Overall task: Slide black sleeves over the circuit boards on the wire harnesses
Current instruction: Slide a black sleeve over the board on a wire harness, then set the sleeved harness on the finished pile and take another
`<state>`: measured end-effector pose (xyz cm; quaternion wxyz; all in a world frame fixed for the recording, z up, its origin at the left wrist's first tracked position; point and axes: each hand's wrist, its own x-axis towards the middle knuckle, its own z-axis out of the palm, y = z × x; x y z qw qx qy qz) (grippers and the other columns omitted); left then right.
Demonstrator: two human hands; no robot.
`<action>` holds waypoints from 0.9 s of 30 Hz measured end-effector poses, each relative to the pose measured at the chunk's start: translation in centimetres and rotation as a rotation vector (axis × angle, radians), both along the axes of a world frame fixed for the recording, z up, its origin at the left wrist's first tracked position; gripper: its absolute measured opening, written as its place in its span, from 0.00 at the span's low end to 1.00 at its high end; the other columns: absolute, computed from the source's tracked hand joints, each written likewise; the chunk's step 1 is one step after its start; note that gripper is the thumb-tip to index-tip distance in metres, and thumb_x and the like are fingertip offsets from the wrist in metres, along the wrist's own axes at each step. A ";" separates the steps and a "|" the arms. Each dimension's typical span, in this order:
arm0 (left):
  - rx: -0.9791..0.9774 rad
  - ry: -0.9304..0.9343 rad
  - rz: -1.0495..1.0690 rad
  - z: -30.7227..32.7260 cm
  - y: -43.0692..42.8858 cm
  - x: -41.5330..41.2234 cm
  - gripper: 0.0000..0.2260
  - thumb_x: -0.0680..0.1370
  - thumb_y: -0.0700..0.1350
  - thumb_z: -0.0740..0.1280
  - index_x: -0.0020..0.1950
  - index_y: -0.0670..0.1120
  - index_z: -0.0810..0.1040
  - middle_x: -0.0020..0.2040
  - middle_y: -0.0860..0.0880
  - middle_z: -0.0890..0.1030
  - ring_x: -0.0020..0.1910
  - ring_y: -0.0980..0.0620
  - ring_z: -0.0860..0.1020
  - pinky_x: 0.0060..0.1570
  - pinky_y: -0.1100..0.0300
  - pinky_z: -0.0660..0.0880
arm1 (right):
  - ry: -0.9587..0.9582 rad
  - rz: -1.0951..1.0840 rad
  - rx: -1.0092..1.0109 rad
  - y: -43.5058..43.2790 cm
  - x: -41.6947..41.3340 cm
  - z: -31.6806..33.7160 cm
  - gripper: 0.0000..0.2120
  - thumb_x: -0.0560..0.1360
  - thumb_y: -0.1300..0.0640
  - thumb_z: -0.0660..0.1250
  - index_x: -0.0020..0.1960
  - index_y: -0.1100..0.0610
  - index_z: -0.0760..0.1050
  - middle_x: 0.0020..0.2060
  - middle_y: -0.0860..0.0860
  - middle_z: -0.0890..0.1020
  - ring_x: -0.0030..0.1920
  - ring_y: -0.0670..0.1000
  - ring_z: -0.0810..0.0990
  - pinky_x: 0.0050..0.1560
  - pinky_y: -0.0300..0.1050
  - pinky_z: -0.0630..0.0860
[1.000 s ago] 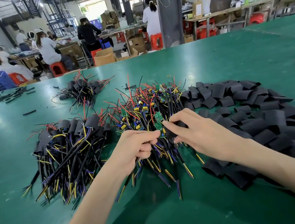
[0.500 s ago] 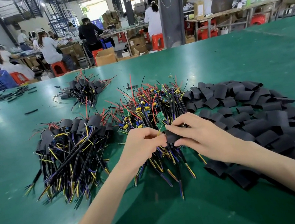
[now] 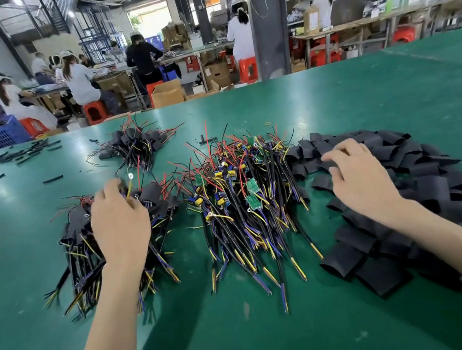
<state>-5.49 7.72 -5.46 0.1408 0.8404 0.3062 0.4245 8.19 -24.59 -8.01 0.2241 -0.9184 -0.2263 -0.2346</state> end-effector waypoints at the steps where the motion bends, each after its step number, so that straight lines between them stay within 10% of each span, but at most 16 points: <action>1: -0.011 0.088 0.047 -0.3 0.3 0.0 0.14 0.76 0.35 0.61 0.61 0.37 0.73 0.53 0.33 0.77 0.54 0.35 0.71 0.52 0.44 0.69 | 0.029 -0.025 -0.004 -0.2 0.2 -0.1 0.13 0.73 0.68 0.62 0.56 0.63 0.77 0.52 0.59 0.74 0.54 0.61 0.70 0.52 0.55 0.71; 7: 0.091 0.123 0.164 -0.4 -1.6 0.3 0.15 0.70 0.40 0.67 0.56 0.38 0.75 0.56 0.34 0.72 0.57 0.35 0.68 0.54 0.45 0.64 | 0.134 0.013 -0.061 0.0 0.5 0.0 0.11 0.76 0.63 0.60 0.55 0.58 0.78 0.50 0.56 0.77 0.54 0.59 0.73 0.54 0.54 0.71; 15: 0.227 0.096 -0.525 -2.7 -9.5 1.8 0.04 0.72 0.37 0.69 0.46 0.44 0.81 0.43 0.47 0.79 0.45 0.44 0.74 0.47 0.52 0.67 | 0.220 0.272 -0.004 4.4 -4.7 -0.7 0.17 0.68 0.34 0.64 0.36 0.47 0.77 0.36 0.43 0.77 0.45 0.45 0.72 0.50 0.47 0.64; 21: 0.030 0.102 -0.668 -3.4 -10.3 2.0 0.05 0.76 0.36 0.67 0.47 0.44 0.81 0.43 0.50 0.80 0.45 0.49 0.74 0.51 0.58 0.67 | 0.368 0.217 0.030 5.9 -5.3 -0.3 0.09 0.69 0.47 0.70 0.33 0.49 0.75 0.30 0.43 0.75 0.41 0.46 0.73 0.51 0.48 0.68; 27: -0.427 0.026 -0.711 -2.7 -10.5 2.1 0.07 0.80 0.43 0.62 0.48 0.51 0.78 0.43 0.55 0.82 0.32 0.60 0.72 0.37 0.68 0.68 | 0.504 0.299 0.589 5.0 -5.4 0.7 0.06 0.73 0.58 0.68 0.37 0.57 0.78 0.29 0.45 0.77 0.28 0.39 0.69 0.32 0.29 0.65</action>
